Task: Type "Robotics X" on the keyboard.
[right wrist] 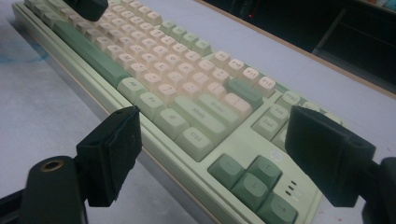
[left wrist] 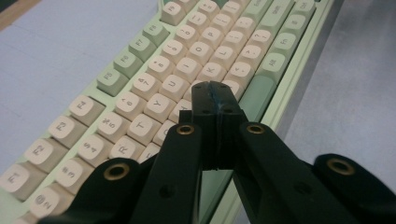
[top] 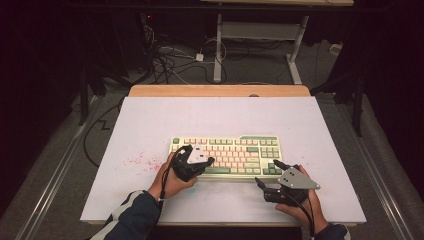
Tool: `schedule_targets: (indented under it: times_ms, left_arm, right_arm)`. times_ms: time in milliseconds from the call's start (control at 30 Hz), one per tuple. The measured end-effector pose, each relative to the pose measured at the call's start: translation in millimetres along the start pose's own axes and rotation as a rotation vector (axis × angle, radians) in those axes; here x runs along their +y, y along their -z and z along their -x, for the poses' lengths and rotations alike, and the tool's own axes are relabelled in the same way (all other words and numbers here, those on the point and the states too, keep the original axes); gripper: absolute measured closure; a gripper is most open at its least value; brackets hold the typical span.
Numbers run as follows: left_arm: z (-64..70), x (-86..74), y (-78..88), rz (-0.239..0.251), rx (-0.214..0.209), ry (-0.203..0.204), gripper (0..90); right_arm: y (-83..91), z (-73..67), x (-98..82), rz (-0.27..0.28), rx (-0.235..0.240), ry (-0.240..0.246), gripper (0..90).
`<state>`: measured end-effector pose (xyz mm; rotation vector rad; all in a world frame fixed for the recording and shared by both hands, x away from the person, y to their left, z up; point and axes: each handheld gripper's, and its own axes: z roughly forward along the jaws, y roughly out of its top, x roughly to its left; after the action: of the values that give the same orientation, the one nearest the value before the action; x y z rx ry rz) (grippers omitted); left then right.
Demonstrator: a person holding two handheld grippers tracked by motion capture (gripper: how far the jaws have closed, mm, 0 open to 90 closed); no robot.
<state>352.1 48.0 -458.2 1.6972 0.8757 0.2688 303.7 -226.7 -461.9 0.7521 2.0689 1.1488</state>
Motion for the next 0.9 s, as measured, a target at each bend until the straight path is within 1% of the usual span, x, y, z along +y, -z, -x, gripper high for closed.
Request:
schedule_targets:
  times_ms: [67, 300, 467, 633, 733, 867, 900]
  left_arm:
    - [-0.4, -2.2, -3.9, -0.011, 0.013, -0.009, 87.1]
    - [-3.9, -6.0, -9.9, -0.025, 0.034, -0.01, 87.2]
    - [-4.3, -7.6, -12.5, -0.037, 0.04, -0.021, 87.1]
    - [-4.8, -7.8, -13.1, -0.035, 0.043, -0.019, 87.0]
    - [-5.4, -10.3, -14.4, -0.055, 0.046, -0.031, 87.0]
    - [-4.9, -9.8, -13.6, -0.051, 0.046, -0.039, 86.9]
    - [-4.6, -9.4, -13.1, -0.043, 0.046, -0.038, 86.9]
  right_arm:
    - [0.1, -0.6, 0.0, -0.004, 0.005, 0.001, 19.4]
    - [-0.1, -1.4, 0.2, -0.005, 0.01, 0.005, 19.5]
    - [-0.5, -2.2, 0.5, -0.006, 0.013, 0.011, 19.5]
    - [-0.9, -2.4, 0.1, -0.011, 0.019, 0.013, 19.6]
    - [-1.1, -2.4, 0.1, -0.013, 0.021, 0.015, 19.6]
    - [-1.3, -2.9, 0.2, -0.017, 0.022, 0.016, 19.6]
    - [-1.3, -2.9, 0.2, -0.017, 0.022, 0.016, 19.6]
